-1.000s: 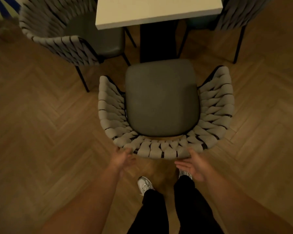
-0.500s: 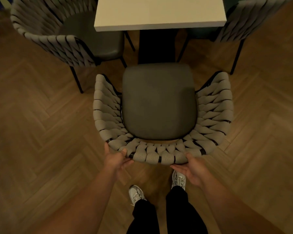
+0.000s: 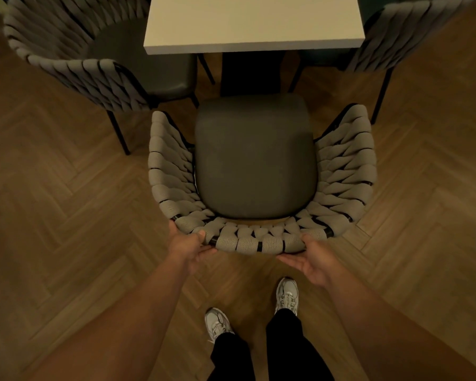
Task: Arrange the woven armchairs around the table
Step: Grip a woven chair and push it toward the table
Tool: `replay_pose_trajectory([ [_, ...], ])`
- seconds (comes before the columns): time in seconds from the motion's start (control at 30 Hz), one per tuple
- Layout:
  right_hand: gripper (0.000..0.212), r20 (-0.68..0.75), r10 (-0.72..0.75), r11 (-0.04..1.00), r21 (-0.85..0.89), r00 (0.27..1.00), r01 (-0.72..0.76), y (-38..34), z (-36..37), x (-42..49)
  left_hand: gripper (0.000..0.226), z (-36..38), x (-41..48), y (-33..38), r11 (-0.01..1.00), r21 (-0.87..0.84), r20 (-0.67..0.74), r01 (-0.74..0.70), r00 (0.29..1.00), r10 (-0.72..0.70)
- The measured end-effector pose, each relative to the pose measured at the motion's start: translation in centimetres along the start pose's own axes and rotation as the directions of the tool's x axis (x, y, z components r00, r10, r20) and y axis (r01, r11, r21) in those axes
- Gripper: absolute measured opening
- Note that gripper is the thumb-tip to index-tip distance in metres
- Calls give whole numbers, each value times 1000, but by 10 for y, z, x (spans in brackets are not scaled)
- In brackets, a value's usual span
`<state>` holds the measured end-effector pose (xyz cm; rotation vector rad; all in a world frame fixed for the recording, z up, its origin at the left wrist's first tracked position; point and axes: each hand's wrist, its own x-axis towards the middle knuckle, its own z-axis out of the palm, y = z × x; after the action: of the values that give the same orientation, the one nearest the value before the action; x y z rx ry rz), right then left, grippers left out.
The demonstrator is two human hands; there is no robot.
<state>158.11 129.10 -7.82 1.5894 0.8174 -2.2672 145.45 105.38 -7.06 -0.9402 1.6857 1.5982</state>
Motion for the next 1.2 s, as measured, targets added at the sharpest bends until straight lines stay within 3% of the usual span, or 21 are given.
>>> replay_pose_trajectory([
  [0.23, 46, -84, -21, 999, -29, 996, 19, 2, 7, 2, 93, -2, -3, 1, 1000, 11, 27, -5, 1000, 5],
  [0.4, 42, -156, -43, 999, -25, 987, 40, 4, 9, 8, 80, 1, -1, 0, 999, 8, -1, -32, 999, 32],
  [0.7, 36, -234, -70, 997, -39, 970, 63, 10, -3, -3, 79, 6, -8, -12, 999, 44, -6, 4, 1000, -3],
  [1.1, 20, -195, -62, 996, -69, 979, 50, -4, 4, -3, 81, 9, 2, -1, 1000, 18, 12, 5, 1000, -5],
  [1.2, 26, -155, -58, 997, -66, 986, 48, -13, 7, 4, 82, 13, 7, 10, 1000, 18, 18, 1, 1000, -2],
])
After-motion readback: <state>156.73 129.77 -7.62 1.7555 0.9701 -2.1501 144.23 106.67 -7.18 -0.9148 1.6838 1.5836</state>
